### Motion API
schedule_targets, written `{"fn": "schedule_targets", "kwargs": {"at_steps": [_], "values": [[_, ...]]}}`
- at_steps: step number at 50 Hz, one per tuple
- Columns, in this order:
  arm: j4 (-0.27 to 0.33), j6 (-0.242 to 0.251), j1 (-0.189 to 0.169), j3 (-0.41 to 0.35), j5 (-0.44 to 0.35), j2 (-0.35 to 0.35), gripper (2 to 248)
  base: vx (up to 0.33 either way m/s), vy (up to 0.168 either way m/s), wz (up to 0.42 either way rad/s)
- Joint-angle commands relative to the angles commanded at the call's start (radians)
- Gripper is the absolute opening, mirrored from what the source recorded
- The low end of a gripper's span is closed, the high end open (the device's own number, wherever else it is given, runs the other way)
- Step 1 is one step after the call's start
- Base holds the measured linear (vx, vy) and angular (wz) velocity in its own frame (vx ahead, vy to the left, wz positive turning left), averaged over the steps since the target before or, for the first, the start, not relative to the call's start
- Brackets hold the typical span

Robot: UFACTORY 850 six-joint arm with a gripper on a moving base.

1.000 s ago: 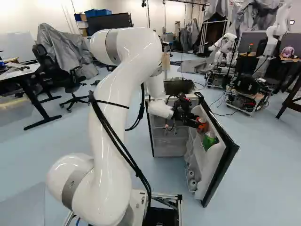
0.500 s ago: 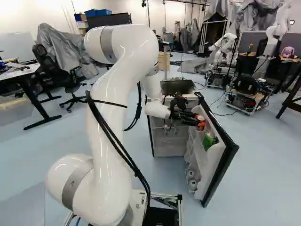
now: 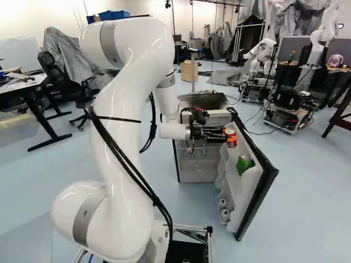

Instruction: Grab a drink from the fridge

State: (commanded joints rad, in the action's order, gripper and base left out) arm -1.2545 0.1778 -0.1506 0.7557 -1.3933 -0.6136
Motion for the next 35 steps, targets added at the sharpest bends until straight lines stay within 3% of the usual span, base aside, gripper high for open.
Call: {"fn": "schedule_targets", "kwargs": {"at_steps": [12, 35], "values": [[0.038, 0.0, 0.044, -0.049, -0.056, 0.028, 95, 0.0, 0.0, 0.0], [0.18, 0.0, 0.094, -0.098, -0.074, 0.057, 95, 0.0, 0.0, 0.0]]}}
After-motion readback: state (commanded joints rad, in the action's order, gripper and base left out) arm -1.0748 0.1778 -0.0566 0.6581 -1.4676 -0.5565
